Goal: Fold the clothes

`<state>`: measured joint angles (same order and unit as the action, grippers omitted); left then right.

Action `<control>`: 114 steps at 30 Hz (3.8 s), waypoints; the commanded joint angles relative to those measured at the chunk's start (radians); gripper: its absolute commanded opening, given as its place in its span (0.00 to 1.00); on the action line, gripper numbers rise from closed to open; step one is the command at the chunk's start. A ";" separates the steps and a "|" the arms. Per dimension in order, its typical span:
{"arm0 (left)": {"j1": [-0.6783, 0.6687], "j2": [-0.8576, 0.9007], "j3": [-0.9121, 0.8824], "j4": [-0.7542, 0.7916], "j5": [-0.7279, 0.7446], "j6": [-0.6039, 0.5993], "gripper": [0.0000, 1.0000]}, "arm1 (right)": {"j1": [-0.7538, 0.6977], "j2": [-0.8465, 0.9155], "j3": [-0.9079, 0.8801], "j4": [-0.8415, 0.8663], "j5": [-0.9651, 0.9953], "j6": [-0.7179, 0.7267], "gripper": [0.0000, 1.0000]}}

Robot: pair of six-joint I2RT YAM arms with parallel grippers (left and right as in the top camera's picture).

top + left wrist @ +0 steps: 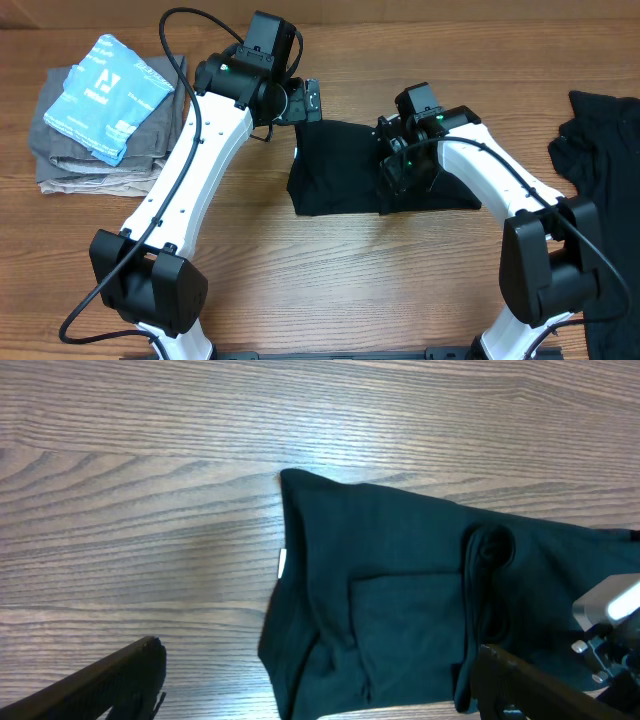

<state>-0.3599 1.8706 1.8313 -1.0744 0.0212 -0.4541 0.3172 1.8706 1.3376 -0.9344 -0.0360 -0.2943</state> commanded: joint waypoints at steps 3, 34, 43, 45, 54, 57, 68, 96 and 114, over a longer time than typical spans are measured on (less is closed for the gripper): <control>-0.006 0.006 0.004 0.001 -0.006 -0.003 1.00 | -0.004 -0.010 -0.003 0.010 0.051 -0.016 0.55; -0.006 0.006 0.004 0.001 -0.006 -0.003 1.00 | -0.004 -0.010 0.036 -0.037 0.020 0.003 0.07; -0.006 0.006 0.004 0.001 -0.006 -0.003 1.00 | -0.004 -0.010 0.041 -0.139 -0.159 0.014 0.04; -0.006 0.006 0.004 0.001 -0.006 -0.003 1.00 | -0.004 -0.010 0.031 -0.150 -0.192 0.024 0.04; -0.006 0.006 0.004 0.001 -0.006 -0.003 1.00 | -0.004 -0.010 -0.016 -0.126 -0.213 0.032 0.48; -0.006 0.006 0.004 0.001 -0.006 -0.003 1.00 | -0.006 -0.010 0.013 -0.144 -0.214 0.033 0.50; -0.006 0.006 0.004 0.001 -0.006 -0.003 1.00 | -0.096 -0.010 0.078 -0.084 -0.459 0.149 0.04; -0.007 0.006 0.004 0.001 -0.006 -0.003 1.00 | -0.159 -0.053 0.071 0.003 -0.713 0.277 0.04; -0.007 0.006 0.004 0.001 -0.006 -0.003 1.00 | -0.137 0.105 -0.041 0.351 -0.492 0.378 0.05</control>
<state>-0.3599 1.8706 1.8313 -1.0744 0.0212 -0.4541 0.1776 1.9217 1.3354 -0.6235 -0.5644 0.0761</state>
